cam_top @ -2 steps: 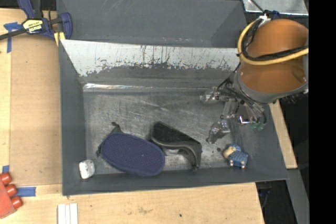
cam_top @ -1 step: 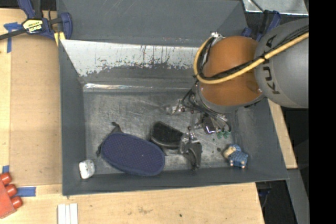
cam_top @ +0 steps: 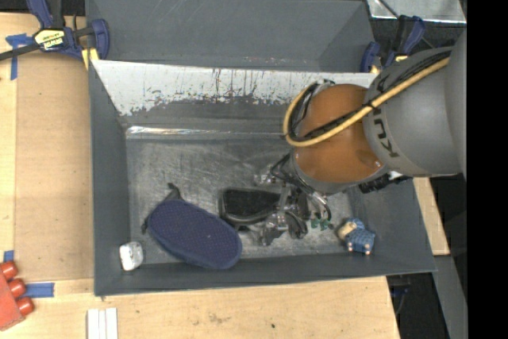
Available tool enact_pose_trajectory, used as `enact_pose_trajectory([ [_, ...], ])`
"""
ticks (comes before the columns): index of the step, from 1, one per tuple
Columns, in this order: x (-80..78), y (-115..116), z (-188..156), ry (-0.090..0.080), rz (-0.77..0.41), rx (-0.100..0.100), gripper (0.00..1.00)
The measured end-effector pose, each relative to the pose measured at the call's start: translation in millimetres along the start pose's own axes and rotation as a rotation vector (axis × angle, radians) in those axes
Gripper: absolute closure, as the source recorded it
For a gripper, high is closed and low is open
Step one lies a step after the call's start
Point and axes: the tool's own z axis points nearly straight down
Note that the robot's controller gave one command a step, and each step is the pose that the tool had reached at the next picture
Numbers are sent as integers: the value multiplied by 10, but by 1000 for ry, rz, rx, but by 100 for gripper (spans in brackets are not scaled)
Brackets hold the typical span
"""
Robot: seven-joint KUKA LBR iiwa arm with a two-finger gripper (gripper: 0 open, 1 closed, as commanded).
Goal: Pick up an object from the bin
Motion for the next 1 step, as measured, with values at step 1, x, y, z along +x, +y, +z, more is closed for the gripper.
enact_pose_trajectory([
  [1, -5, -9, 8, -2, 1, 2, 100],
])
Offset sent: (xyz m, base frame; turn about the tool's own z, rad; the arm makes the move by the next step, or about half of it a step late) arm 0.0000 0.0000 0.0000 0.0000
